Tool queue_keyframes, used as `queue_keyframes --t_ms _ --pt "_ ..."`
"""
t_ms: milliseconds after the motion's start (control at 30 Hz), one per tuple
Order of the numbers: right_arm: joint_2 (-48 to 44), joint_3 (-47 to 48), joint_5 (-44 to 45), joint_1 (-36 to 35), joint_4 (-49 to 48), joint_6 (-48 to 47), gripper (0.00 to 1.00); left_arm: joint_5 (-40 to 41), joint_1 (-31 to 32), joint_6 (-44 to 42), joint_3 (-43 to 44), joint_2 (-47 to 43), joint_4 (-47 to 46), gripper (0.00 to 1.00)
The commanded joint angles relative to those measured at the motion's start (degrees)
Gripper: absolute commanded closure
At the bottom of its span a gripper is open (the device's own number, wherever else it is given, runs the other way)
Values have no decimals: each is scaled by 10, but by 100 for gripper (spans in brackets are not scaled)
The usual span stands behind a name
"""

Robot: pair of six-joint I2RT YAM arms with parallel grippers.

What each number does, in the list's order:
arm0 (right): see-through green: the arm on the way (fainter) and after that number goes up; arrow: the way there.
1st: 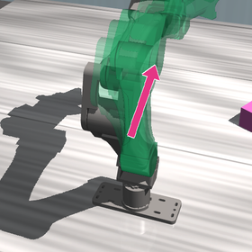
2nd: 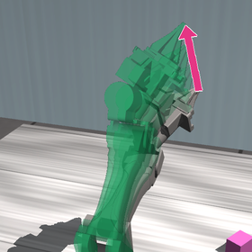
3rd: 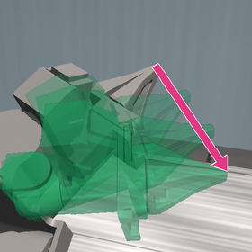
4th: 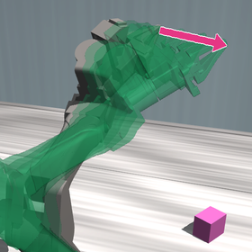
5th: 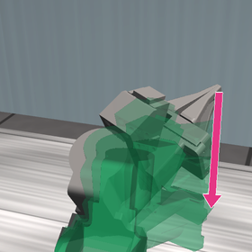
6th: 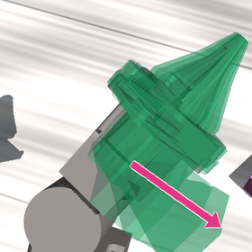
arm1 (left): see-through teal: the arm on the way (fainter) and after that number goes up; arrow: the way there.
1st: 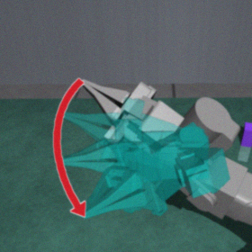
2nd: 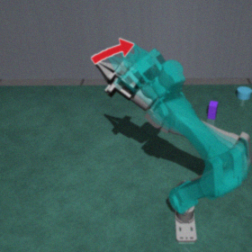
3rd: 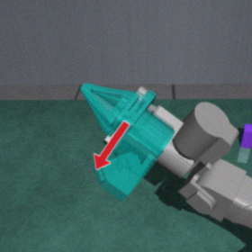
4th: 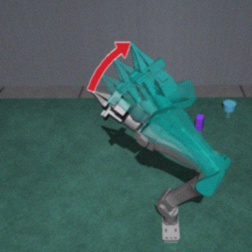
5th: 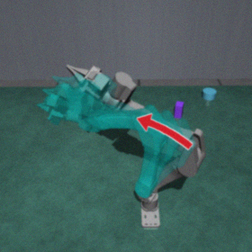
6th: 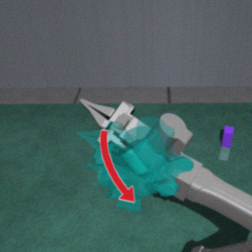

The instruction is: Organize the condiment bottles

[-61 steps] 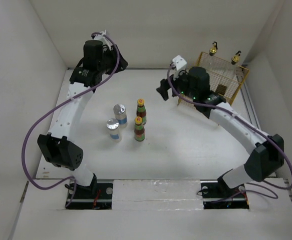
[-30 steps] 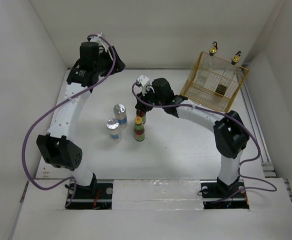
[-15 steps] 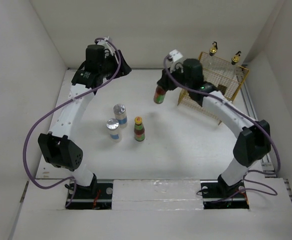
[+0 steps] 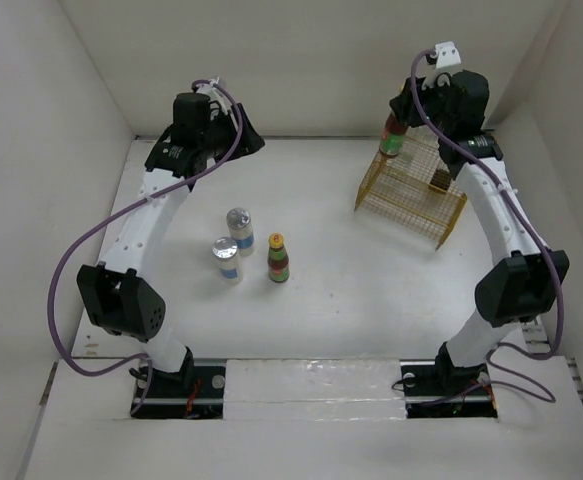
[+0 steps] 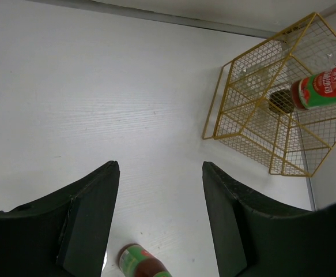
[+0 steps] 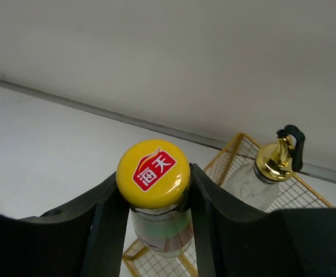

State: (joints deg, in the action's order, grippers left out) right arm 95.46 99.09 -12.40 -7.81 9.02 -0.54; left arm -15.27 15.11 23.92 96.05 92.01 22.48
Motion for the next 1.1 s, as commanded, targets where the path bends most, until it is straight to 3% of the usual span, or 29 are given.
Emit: queue_keyframes --t_ms 0,400,767,867,1033,1067 --pt "9 58 2 25 -46 4 86 -10 -1 3 -6 -19 -18 45" --pt "21 23 26 47 -47 -27 86 -10 -1 9 -6 -14 -24 45" --pt "26 -110 39 42 -118 -45 84 -16 -1 14 -24 -9 -29 46" --pt "32 -128 34 42 -124 -45 82 -16 -1 14 -30 -9 -29 46" --pt "44 -159 34 37 -124 -38 63 -11 -1 14 -40 -9 -29 46" --pt "44 -159 28 37 -129 -38 63 -11 -1 14 -40 -9 -29 46"
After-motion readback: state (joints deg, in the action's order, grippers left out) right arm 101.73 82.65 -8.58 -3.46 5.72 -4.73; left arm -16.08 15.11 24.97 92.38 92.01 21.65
